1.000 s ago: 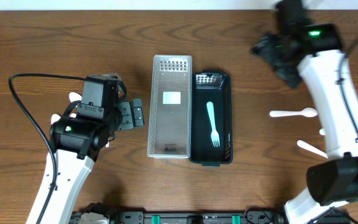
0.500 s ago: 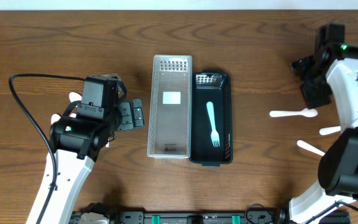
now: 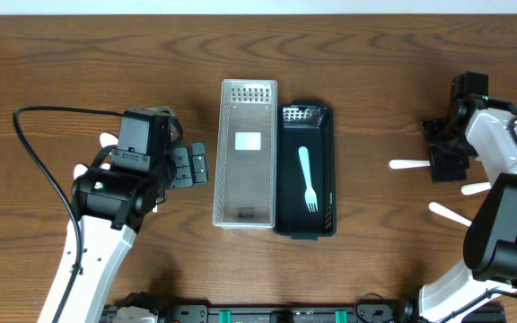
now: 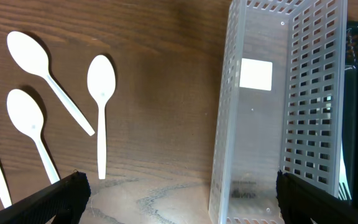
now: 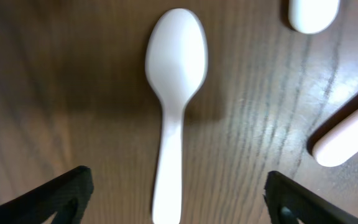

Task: Pack container
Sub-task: 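Move the right gripper back over the white spoon at right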

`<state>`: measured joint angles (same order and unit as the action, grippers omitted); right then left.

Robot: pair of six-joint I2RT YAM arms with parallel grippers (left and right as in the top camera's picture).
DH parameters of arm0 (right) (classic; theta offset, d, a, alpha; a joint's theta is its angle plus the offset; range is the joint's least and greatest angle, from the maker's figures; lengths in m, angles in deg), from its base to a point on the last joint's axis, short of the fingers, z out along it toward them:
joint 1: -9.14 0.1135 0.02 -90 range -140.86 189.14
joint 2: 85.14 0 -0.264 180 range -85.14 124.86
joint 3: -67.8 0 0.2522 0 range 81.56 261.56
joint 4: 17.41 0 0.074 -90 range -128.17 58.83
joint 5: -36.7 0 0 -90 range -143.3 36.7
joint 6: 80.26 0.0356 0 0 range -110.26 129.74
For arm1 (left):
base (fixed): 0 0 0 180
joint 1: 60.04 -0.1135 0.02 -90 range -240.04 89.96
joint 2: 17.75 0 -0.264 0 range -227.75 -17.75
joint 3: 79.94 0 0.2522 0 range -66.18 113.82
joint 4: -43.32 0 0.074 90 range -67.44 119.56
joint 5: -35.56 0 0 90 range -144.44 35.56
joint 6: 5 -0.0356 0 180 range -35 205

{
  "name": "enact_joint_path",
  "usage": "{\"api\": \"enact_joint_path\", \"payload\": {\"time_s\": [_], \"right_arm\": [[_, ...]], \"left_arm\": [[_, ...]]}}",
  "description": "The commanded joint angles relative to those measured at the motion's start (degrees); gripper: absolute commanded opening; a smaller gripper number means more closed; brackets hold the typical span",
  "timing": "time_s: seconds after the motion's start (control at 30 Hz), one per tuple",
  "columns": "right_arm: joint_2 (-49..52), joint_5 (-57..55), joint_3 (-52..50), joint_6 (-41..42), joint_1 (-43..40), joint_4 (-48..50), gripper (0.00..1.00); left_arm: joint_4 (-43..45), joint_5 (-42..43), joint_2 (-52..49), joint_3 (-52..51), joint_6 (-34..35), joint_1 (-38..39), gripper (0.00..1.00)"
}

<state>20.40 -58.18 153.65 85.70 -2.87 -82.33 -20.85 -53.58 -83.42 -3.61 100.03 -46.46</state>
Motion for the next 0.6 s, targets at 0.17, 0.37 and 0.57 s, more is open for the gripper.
{"api": "enact_joint_path", "payload": {"time_s": [0.17, 0.37, 0.57], "right_arm": [[0.57, -0.44, -1.33, 4.37, -1.36, 1.53, 0.92], [1.75, 2.29, -1.33, 4.33, -2.89, 2.12, 0.91], [6.47, 6.75, -1.31, 3.52, -5.2, 2.12, 0.92]], "left_arm": [[-0.15, -0.72, 0.2, 0.68, 0.09, -0.28, 0.98], [-0.15, -0.72, 0.2, 0.68, 0.09, -0.28, 0.98], [-0.13, -0.72, 0.2, 0.68, 0.09, -0.28, 0.98]]}}
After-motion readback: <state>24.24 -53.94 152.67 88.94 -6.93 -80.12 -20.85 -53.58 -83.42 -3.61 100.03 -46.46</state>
